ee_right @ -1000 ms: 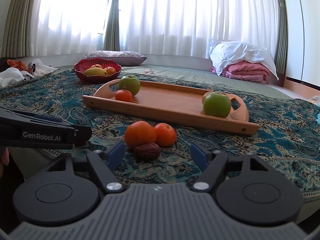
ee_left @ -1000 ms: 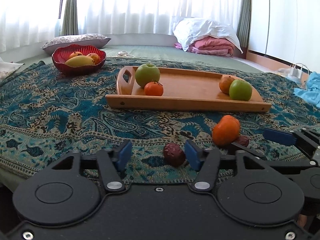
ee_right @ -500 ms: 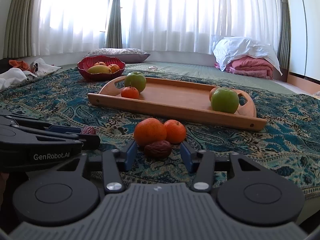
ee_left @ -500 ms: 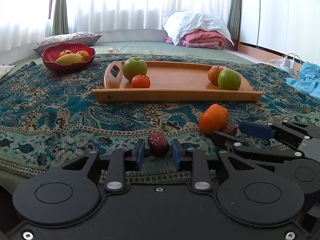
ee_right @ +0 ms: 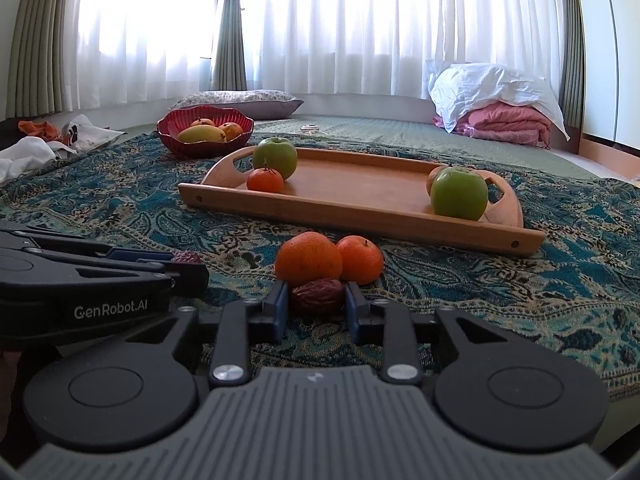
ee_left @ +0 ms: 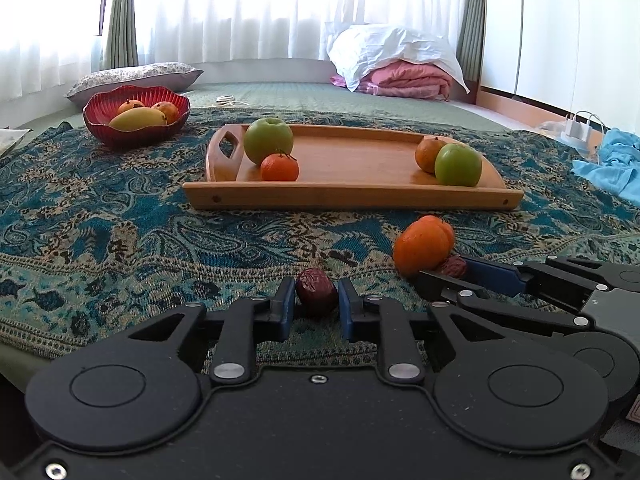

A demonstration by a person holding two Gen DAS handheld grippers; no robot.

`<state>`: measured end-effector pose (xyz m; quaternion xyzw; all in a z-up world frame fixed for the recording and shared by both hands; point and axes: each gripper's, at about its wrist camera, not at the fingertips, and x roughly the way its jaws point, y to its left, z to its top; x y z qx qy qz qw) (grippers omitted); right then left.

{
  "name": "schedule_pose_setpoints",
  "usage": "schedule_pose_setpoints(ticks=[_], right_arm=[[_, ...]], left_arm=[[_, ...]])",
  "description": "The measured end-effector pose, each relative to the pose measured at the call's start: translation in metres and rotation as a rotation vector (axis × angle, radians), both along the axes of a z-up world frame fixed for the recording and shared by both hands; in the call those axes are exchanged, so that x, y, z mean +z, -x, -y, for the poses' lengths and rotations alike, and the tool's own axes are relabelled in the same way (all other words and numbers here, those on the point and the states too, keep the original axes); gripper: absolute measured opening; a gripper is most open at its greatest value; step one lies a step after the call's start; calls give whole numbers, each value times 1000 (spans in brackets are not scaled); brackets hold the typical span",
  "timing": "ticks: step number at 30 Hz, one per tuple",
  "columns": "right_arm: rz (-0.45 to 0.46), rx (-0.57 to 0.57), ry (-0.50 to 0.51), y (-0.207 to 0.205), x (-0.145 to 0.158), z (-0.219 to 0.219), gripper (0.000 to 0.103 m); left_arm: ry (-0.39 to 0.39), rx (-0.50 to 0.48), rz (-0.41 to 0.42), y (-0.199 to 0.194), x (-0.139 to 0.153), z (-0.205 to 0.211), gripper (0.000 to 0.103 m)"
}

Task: Organize fruits
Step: 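Grasp a red date with the left tool while the right tool grasps another date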

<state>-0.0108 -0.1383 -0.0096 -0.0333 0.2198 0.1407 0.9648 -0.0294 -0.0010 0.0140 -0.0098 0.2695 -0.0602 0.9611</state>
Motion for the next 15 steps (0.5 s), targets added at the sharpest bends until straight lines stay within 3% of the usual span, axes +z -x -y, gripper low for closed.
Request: schedule_pose_setpoints(ticks=[8,15], right_arm=[[32,-18,-16,-1,13,6,34],[60,-79,-41,-28,30,20,34]], left_arm=[[-24,10,28,-6,17,3,22],[-35,17,46,-35,39,4,21]])
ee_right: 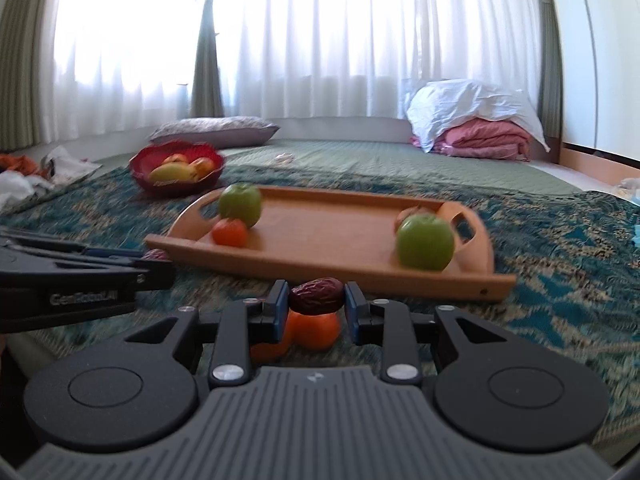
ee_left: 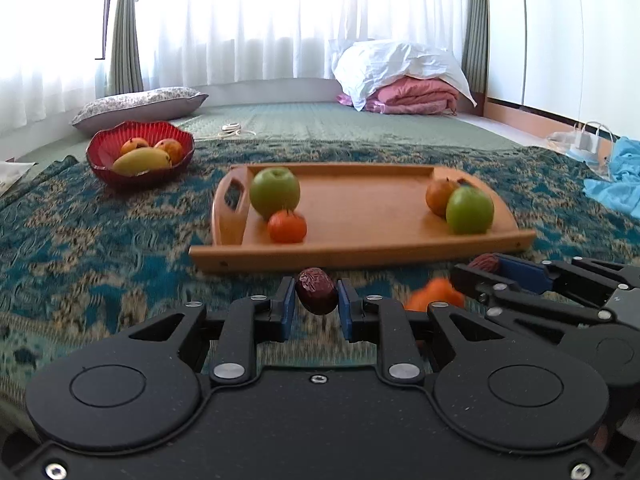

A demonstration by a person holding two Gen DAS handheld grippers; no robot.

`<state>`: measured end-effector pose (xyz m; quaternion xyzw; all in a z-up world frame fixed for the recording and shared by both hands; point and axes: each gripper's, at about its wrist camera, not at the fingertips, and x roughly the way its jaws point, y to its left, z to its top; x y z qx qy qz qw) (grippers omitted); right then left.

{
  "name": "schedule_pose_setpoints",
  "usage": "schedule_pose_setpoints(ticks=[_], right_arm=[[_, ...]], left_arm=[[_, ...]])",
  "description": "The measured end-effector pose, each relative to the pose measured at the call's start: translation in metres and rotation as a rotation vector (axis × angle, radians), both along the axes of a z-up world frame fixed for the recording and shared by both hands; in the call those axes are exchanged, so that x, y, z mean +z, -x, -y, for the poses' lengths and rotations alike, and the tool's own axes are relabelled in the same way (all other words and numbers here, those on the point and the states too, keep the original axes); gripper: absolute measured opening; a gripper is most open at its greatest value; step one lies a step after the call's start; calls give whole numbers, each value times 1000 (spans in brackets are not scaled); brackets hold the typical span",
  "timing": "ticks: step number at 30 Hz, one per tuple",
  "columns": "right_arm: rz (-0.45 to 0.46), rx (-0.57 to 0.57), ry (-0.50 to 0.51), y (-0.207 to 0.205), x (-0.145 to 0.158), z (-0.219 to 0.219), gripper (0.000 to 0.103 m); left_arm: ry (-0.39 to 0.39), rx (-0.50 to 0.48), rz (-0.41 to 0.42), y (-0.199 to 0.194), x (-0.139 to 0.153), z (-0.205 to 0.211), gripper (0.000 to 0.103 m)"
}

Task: Organize fruits
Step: 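Grasp a red date with the left tool while the right tool grasps another date, then carry the red date with the left tool while the right tool carries its date over the tray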

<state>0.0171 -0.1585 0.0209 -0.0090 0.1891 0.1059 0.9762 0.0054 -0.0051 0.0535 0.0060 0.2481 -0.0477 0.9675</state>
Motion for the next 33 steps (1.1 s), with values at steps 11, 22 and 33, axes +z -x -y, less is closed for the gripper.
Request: schedule_pose_setpoints(ticks=[11,22,33], right_arm=[[-11,-119,-95,-71,36,32,34],[-67,-147,-139,-139,59,60,34],[-264,-133,-124,-222,60,72,34]], left_arm=[[48,-2,28,-75,36,3,21],[66,-1,0,-151,59,-11,21],[102,-13,-163,-243,60,-24,21]])
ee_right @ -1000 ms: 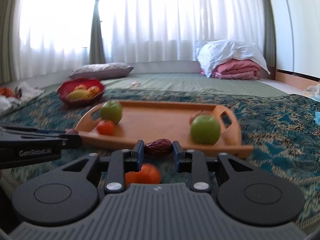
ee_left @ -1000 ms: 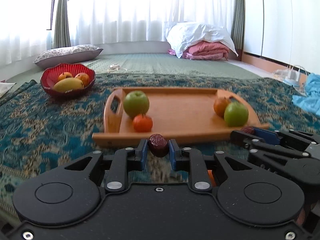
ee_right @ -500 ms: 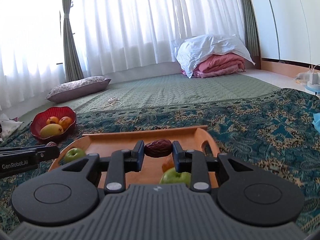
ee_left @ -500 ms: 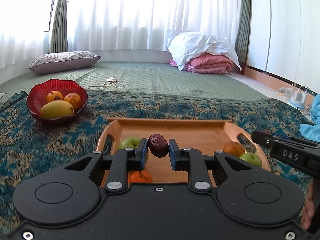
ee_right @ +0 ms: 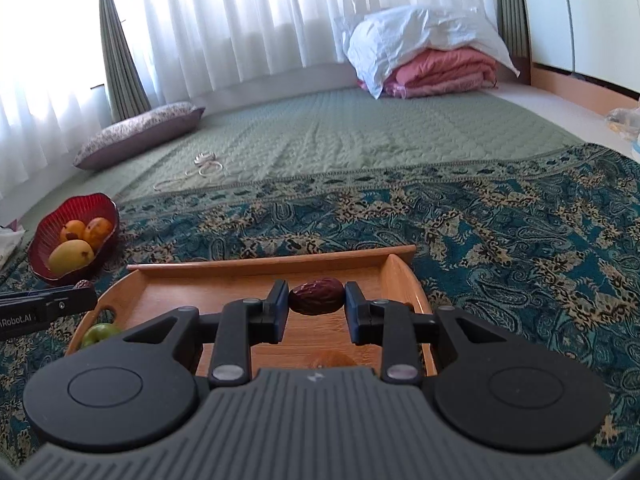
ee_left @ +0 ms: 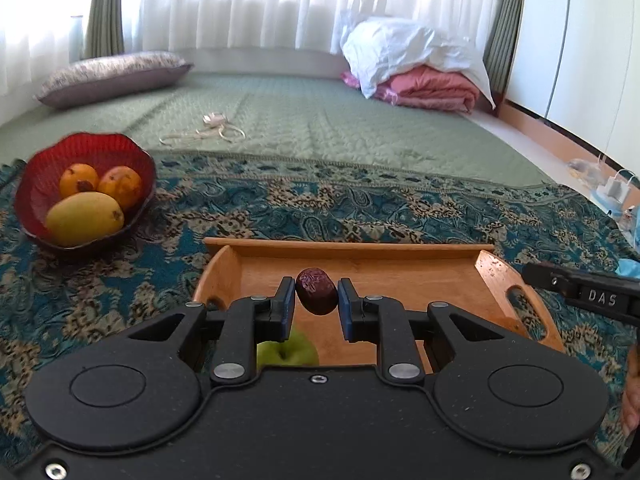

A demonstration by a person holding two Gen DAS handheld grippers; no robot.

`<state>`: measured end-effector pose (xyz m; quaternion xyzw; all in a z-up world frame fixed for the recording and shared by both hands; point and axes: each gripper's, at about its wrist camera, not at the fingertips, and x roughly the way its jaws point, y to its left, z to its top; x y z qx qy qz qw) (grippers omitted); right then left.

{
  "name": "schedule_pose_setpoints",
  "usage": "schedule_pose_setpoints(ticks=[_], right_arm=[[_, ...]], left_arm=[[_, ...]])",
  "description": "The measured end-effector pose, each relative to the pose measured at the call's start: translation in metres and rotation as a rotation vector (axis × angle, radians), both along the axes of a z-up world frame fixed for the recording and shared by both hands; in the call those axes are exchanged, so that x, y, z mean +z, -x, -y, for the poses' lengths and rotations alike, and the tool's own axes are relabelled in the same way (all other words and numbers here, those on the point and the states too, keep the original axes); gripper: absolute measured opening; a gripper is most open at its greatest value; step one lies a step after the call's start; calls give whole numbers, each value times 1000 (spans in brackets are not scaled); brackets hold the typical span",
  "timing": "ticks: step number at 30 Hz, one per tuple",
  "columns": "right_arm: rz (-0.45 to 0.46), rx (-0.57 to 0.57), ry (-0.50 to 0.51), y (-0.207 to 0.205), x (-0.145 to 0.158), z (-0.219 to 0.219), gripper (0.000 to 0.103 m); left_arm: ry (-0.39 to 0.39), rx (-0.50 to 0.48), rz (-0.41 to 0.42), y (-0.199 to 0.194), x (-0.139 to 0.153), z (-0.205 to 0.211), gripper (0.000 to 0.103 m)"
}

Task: Organize fruits
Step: 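Carry the red date with the left tool while the right tool carries its date over the tray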

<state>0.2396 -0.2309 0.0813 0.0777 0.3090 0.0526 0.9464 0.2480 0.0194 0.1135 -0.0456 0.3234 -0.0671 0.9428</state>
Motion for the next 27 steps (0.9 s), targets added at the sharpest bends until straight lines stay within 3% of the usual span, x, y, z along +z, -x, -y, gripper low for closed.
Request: schedule_pose_setpoints(ticks=[10,15,27], right_arm=[[-161,-10,20,-49,-21,5,34],[-240,-14,-23,-62,-38,11,34],[-288,12,-10,-72,-51,2,34]], left_arm=[[-34,15,-148,-63,-28,2,21],[-56,13,-205,-80,-41,5,21],[-88,16,-264,-96,-60,6,21]])
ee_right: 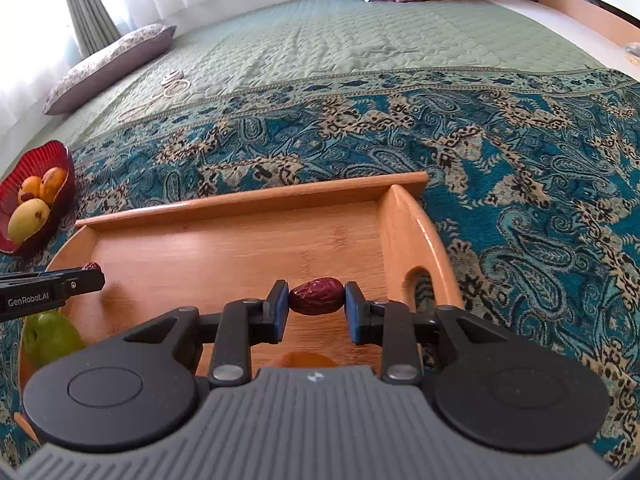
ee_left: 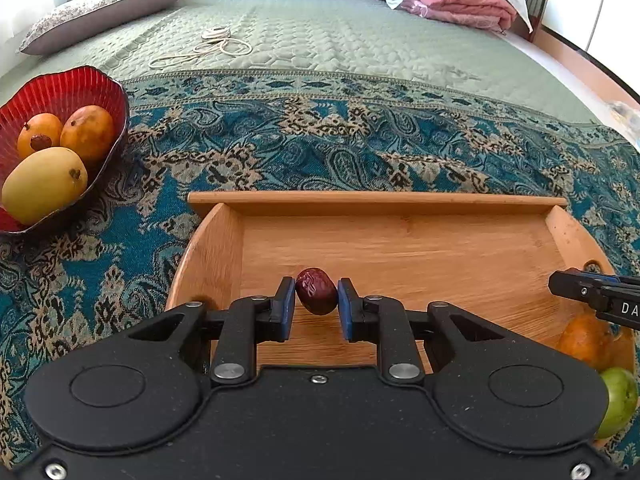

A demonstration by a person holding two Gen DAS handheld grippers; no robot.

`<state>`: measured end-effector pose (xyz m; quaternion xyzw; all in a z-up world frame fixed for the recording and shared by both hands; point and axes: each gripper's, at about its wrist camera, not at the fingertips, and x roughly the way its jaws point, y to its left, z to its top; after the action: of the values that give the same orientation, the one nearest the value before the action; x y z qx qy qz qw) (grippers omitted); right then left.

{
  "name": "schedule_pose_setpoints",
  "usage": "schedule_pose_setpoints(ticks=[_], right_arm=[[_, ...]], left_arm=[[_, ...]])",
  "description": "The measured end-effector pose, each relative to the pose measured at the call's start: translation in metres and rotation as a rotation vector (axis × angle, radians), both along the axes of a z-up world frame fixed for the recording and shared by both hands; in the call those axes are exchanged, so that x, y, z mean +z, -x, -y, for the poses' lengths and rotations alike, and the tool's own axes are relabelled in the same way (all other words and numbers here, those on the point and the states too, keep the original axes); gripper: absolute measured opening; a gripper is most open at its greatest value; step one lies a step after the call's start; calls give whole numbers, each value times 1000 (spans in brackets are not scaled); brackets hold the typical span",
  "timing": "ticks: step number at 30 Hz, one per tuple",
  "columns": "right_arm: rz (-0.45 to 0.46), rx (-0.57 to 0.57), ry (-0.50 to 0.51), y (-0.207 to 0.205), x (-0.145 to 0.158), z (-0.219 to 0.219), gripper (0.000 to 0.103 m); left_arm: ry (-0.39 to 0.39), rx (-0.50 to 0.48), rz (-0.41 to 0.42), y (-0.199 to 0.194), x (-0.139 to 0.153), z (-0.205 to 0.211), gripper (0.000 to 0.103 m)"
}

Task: Organize fruits
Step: 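Carry the red date with the left tool while the right tool carries its date over the tray, then open the left tool dropping its date while the right tool releases its date on the tray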

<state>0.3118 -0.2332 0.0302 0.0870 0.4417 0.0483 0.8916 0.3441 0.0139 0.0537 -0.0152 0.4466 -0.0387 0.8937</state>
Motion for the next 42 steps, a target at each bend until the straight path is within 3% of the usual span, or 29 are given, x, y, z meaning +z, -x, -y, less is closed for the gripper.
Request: schedule_pose_setpoints(ticks=[19,26,27,30,38,42], right_arm=[[-20,9,25,-4,-7,-5,35],[-20,10,7,-4,-6,-5,49],[-19,9,2,-3,-6,-4,55],[-8,11,-4,1,-3,-4,56],[86,49,10,30,22,-8,71],[175,106,44,58,38,-15,80]], left_arm=[[-5,2,-9,-3,-9,0,21],[-14,5,3,-1,-7,1,23],[-18,3,10,1,-6,1,27],[-35,2,33,7,0,0,41],[-19,-24,136,44,29,-4,57],[-4,-58,204,75,44,-4,72]])
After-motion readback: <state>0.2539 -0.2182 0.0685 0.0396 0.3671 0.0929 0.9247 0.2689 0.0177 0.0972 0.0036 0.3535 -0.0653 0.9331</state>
